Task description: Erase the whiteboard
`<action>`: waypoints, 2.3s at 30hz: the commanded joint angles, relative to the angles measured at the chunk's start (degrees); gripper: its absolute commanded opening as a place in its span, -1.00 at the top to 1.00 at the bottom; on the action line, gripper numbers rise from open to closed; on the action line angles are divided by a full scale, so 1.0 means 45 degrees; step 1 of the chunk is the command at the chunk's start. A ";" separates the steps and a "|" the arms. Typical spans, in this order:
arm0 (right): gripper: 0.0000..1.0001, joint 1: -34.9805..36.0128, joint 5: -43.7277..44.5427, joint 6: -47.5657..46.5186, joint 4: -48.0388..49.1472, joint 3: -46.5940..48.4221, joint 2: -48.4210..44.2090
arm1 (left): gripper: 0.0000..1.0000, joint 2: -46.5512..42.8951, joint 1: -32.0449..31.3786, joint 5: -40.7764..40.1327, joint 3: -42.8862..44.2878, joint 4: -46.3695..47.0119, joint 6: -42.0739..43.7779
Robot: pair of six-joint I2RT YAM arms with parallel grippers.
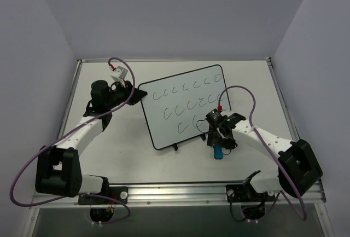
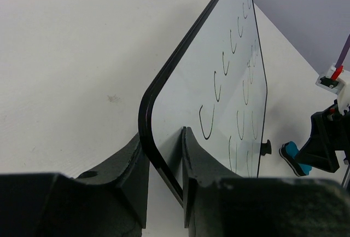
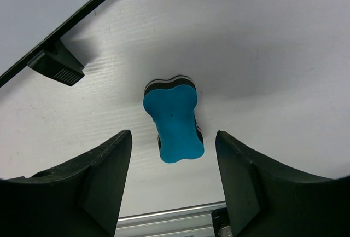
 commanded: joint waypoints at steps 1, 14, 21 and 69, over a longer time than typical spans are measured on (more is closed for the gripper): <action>-0.17 -0.0089 -0.0390 -0.0230 -0.0243 -0.0184 -0.0010 | 0.95 -0.0037 -0.0111 -0.1938 -0.0148 -0.0238 0.3082; 0.05 0.0009 -0.0334 0.0530 0.0539 -0.1549 -0.0127 | 0.95 -0.0057 -0.0248 -0.1920 -0.0129 -0.0277 0.3141; 0.07 -0.0010 -0.0060 0.0473 0.0539 -0.1278 -0.0420 | 0.95 -0.0135 -0.0326 -0.1939 -0.0109 -0.0355 0.3219; 0.08 0.0302 0.0136 0.0727 0.1321 -0.1513 -0.0381 | 0.95 -0.0174 -0.0541 -0.1900 0.0028 -0.0746 0.3551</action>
